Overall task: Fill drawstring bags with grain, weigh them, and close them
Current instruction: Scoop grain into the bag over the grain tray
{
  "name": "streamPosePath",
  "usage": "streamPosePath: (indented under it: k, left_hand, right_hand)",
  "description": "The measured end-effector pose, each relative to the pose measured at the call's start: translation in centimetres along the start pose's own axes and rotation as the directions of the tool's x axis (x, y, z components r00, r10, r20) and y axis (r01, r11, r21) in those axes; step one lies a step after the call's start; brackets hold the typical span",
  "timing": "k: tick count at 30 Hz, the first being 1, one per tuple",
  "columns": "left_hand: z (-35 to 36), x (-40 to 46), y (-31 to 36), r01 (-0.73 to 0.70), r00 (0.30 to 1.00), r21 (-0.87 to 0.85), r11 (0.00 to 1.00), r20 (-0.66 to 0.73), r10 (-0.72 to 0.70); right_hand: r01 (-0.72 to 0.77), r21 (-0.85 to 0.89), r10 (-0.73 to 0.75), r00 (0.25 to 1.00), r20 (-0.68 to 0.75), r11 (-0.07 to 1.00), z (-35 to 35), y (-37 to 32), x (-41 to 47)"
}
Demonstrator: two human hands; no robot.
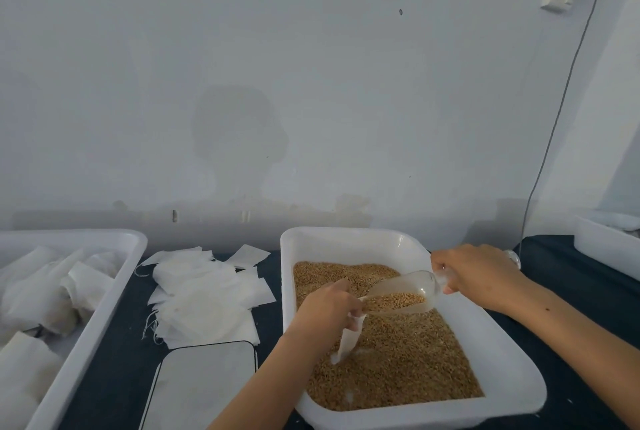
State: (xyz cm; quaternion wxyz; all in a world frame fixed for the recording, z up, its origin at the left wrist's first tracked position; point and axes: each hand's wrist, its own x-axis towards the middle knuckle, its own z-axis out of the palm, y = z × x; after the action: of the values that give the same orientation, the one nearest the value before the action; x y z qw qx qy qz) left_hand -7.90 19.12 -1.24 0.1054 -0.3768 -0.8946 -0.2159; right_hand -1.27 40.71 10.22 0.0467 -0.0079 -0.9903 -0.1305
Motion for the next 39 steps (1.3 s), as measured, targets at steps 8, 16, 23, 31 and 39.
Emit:
streamPosePath:
  k: [8, 16, 23, 31, 39]
  left_hand:
    - [-0.1, 0.1, 0.0, 0.027, 1.0, -0.018, 0.999, 0.006, -0.027]
    - [-0.3, -0.2, -0.2, 0.094, 0.986, -0.122, 0.988, -0.123, -0.109]
    - [-1.3, 0.0, -1.2, 0.239, 0.928, -0.514, 0.824, -0.129, -0.35]
    - [-0.3, 0.1, -0.9, 0.106, 0.99, -0.156, 0.982, -0.071, -0.118]
    - [0.2, 0.0, -0.2, -0.107, 0.991, 0.095, 0.99, 0.096, 0.098]
  right_hand:
    - [-0.012, 0.023, 0.012, 1.0, -0.01, 1.0, 0.3, 0.0, -0.5]
    - [-0.076, 0.243, 0.058, 0.995, 0.079, 0.967, 0.7, 0.3, -1.6]
    - [-0.085, 0.49, 0.066, 0.996, 0.056, 0.867, 1.7, 1.2, -3.1]
    - [-0.095, 0.457, 0.085, 0.995, 0.043, 0.884, 1.8, 1.3, -3.3]
    - [-0.076, 0.29, 0.058, 0.996, 0.073, 0.954, 1.4, 0.1, -2.7]
